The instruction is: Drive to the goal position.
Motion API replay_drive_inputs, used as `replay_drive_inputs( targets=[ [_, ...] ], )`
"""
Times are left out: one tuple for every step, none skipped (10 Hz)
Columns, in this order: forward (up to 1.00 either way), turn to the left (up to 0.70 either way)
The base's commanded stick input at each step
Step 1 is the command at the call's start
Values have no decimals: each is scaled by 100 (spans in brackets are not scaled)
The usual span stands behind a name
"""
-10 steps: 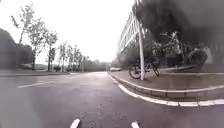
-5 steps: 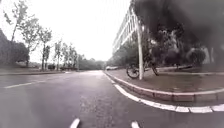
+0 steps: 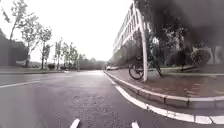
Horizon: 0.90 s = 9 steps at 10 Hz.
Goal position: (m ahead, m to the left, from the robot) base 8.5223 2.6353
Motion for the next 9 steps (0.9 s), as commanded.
replay_drive_inputs(
  targets=[
    [70,0],
    [70,0],
    [70,0],
    [70,0],
    [70,0],
    [70,0],
    [70,0],
    [70,0],
    [70,0]
  ],
)
